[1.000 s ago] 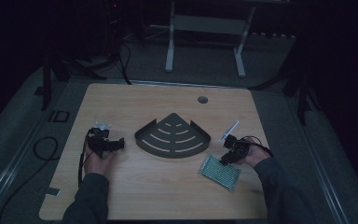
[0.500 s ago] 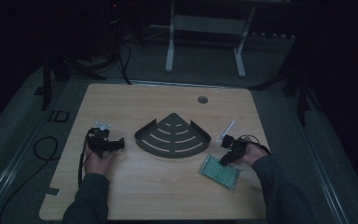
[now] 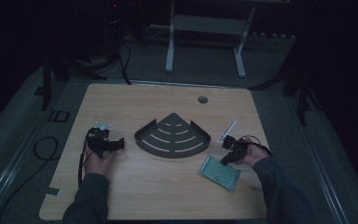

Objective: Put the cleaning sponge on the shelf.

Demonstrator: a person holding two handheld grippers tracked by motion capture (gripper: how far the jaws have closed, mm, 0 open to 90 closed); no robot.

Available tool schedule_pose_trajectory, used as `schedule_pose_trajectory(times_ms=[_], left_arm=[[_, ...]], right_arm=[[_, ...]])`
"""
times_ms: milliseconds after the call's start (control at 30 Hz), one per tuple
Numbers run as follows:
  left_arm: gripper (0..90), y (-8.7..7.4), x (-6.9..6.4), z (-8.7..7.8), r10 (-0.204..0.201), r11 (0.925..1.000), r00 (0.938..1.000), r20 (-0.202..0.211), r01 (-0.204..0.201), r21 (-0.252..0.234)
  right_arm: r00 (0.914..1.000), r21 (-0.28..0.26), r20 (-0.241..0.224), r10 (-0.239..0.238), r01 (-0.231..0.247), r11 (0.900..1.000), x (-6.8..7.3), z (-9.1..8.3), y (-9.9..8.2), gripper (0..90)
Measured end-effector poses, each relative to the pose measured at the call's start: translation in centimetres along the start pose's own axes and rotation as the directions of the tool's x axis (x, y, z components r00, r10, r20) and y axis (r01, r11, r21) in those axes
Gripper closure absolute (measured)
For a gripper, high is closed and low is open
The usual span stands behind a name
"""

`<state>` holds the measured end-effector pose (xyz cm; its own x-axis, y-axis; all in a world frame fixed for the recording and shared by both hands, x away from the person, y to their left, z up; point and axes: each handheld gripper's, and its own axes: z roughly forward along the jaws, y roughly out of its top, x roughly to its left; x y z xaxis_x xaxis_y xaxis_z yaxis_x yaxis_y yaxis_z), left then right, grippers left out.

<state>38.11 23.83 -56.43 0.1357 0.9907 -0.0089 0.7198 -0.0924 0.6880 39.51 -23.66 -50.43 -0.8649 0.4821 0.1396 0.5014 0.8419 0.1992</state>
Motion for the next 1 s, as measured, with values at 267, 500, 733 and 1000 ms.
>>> schedule_pose_trajectory(times_ms=[267, 500, 733, 1000], left_arm=[[3.1, 0.0, 0.0, 0.0, 0.000, 1.0000, 1.0000, 0.000, 0.000, 0.000], [3.1, 0.0, 0.0, 0.0, 0.000, 1.0000, 1.0000, 0.000, 0.000, 0.000], [3.1, 0.0, 0.0, 0.0, 0.000, 1.0000, 1.0000, 0.000, 0.000, 0.000], [3.1, 0.0, 0.0, 0.0, 0.000, 1.0000, 1.0000, 0.000, 0.000, 0.000]], right_arm=[[1.0000, -0.009, 0.003, 0.003, -0.003, 1.0000, 0.1, -1.0, 0.1, 89.6], [0.9995, -0.036, 0.027, 0.015, -0.014, 0.9993, 0.0, -2.2, 0.1, 89.6], [0.9994, -0.030, 0.034, 0.007, -0.006, 0.9995, 0.0, -3.1, 0.3, 89.7], [0.9982, -0.051, 0.060, 0.004, -0.001, 0.9987, 0.1, -4.1, 0.5, 89.9]])
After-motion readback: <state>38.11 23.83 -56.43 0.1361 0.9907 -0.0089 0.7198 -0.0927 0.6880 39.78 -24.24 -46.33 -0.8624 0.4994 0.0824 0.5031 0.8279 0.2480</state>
